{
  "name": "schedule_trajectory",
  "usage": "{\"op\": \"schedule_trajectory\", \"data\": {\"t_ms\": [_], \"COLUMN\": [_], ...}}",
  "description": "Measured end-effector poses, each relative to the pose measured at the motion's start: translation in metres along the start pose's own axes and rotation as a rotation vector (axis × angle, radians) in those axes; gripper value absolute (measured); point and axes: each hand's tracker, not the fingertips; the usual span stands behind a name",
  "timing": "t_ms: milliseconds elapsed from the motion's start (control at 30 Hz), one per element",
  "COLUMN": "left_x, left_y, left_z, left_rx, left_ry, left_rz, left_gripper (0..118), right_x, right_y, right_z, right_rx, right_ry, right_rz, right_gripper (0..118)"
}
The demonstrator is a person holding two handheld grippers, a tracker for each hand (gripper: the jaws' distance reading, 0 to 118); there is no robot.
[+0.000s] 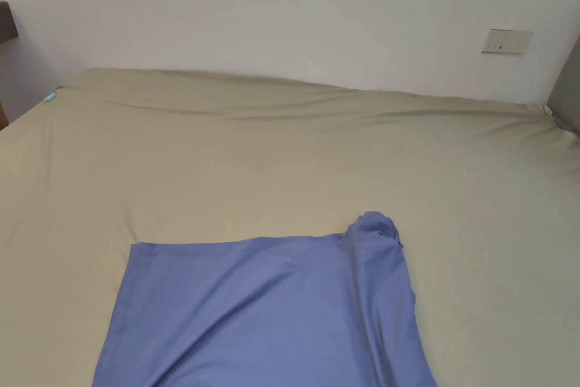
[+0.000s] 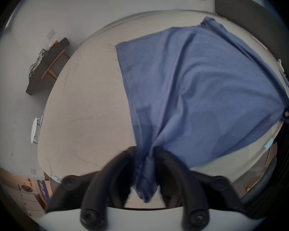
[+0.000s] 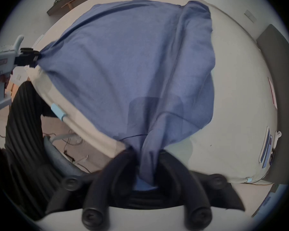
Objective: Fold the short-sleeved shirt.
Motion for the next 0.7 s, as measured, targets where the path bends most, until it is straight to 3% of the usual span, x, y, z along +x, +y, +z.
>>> {"op": "schedule_trajectory", "data": {"t_ms": [67, 100, 133, 267, 400, 467, 500, 533, 567, 600, 633, 667, 700], "left_x": [-0.006, -0.009, -0.013, -0.025, -0.025, -0.02, -0.014, -0.006, -0.001, 0.004, 0.01, 0.016, 0.022], "left_y": [0.011, 0.021, 0.032, 0.082, 0.134, 0.152, 0.161, 0.17, 0.174, 0.179, 0.183, 0.186, 0.19], "left_z": [0.01, 0.017, 0.028, 0.078, 0.143, 0.17, 0.182, 0.193, 0.198, 0.204, 0.208, 0.209, 0.21], "left_rx": [0.074, 0.119, 0.185, 0.46, 0.766, 0.875, 0.922, 0.966, 0.994, 1.025, 1.046, 1.058, 1.064], "left_ry": [-0.025, -0.025, -0.032, -0.058, -0.054, -0.007, 0.049, 0.1, 0.132, 0.16, 0.179, 0.191, 0.185], "left_rz": [0.052, 0.088, 0.122, 0.254, 0.324, 0.326, 0.329, 0.315, 0.292, 0.275, 0.263, 0.256, 0.25], "left_gripper": [73, 96, 109, 109, 109, 108, 106, 98, 86, 66, 33, 15, 9], "right_x": [0.008, 0.016, 0.022, 0.042, 0.04, 0.03, 0.02, 0.01, 0.001, -0.008, -0.015, -0.021, -0.029], "right_y": [0.011, 0.018, 0.027, 0.07, 0.116, 0.133, 0.14, 0.145, 0.15, 0.156, 0.159, 0.162, 0.166], "right_z": [0.016, 0.027, 0.043, 0.108, 0.173, 0.199, 0.213, 0.221, 0.227, 0.23, 0.231, 0.233, 0.234], "right_rx": [0.067, 0.114, 0.183, 0.437, 0.777, 0.914, 0.984, 1.042, 1.079, 1.111, 1.139, 1.163, 1.193], "right_ry": [0.018, 0.024, 0.029, 0.002, -0.113, -0.161, -0.196, -0.251, -0.298, -0.337, -0.358, -0.367, -0.375], "right_rz": [-0.048, -0.071, -0.089, -0.14, -0.139, -0.113, -0.095, -0.084, -0.077, -0.068, -0.054, -0.039, -0.019], "right_gripper": [91, 112, 117, 112, 112, 105, 96, 75, 57, 39, 20, 10, 3]}}
